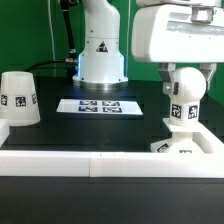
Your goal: Assemble lamp
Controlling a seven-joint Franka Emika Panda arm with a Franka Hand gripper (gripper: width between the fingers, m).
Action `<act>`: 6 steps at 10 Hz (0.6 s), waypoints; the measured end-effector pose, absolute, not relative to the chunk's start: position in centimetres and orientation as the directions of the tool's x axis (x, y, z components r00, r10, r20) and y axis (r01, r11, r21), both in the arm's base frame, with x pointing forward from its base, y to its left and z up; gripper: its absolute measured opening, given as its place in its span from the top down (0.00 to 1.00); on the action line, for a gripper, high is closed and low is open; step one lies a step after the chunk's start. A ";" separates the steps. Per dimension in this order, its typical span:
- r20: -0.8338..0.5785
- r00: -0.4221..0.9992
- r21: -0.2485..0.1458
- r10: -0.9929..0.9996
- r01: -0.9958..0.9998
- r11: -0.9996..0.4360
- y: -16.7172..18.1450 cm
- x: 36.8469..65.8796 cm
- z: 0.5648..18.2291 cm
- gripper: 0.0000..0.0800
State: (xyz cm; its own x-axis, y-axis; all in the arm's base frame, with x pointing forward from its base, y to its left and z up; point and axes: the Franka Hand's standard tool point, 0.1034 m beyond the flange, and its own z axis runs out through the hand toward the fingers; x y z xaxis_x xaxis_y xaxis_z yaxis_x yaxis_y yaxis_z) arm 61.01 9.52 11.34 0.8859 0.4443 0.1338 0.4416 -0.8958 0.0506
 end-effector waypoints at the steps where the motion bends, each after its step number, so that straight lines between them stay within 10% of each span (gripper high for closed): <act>1: 0.139 0.921 0.040 0.365 0.363 -0.931 9.6 61.0 11.4 0.28; 6: 0.156 0.986 -0.002 0.055 0.056 -0.998 9.1 61.4 11.6 0.27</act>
Offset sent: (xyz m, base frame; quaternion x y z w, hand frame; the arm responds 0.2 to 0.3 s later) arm 0.0000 0.0000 0.0000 0.0000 0.0000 0.1938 0.9810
